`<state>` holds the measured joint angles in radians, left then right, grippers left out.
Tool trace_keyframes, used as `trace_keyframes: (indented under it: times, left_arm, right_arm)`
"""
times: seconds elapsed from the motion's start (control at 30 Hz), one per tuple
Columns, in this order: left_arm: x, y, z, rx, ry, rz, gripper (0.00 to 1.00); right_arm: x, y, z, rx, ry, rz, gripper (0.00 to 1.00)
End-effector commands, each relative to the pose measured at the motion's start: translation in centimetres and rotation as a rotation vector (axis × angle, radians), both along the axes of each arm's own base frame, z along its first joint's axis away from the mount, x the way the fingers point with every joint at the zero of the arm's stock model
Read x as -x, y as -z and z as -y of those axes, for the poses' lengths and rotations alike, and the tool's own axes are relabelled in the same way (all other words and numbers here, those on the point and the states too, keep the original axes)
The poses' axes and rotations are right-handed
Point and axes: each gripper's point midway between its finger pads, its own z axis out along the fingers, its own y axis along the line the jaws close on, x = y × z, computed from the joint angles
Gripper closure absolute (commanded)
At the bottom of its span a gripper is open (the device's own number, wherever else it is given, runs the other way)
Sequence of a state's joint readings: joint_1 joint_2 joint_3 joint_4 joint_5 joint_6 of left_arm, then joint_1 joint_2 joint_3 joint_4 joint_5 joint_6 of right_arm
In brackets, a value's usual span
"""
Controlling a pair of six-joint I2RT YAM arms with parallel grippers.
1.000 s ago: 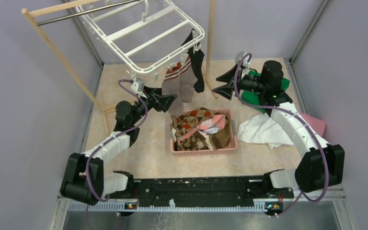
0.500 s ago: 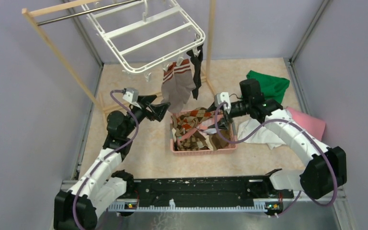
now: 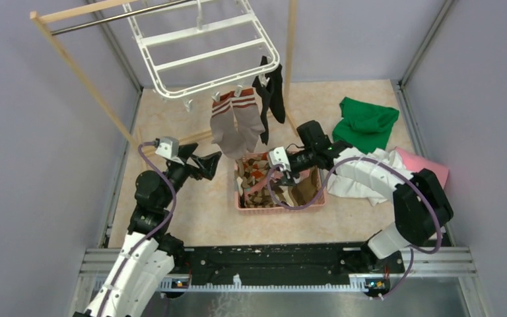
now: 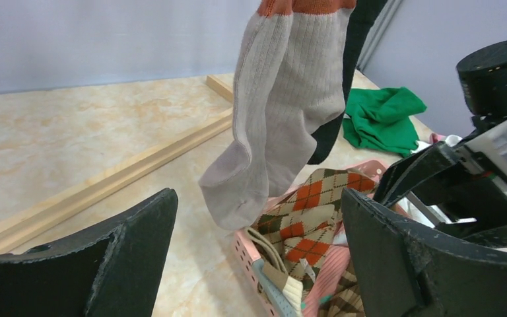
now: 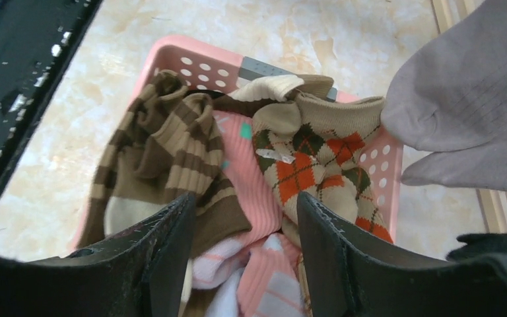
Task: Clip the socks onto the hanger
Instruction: Pick up the sock from the bin.
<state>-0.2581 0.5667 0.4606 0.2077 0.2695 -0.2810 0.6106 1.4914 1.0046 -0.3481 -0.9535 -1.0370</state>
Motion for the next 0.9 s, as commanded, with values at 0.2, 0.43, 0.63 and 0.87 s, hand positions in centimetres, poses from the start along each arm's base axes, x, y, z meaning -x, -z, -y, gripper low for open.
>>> trace_keyframes:
  times: [0.2,0.43,0.63,0.87]
  left_arm:
    - [2.1,2.6,-2.8,-0.043,-0.127,-0.070,0.01]
    - [2.9,2.2,-4.0,-0.042,-0.180,-0.054,0.01]
    - [3.4,1.7,-4.0,-0.041,-0.173,-0.055,0.01]
    - [4.5,0.6,-3.4,0.013,-0.131,-0.044,0.01]
  right_arm:
    - [-5.0,-0.7,-2.5,0.017,0.071,0.153,0.50]
    - [-6.4,0.0,-2.7,0.034,0.136,0.139,0.59]
    - [-6.6,0.7,-2.8,0.046,0.150,0.117,0.69]
    - [-6.8,-1.5,-2.8,0.002,0.213,0.105,1.00]
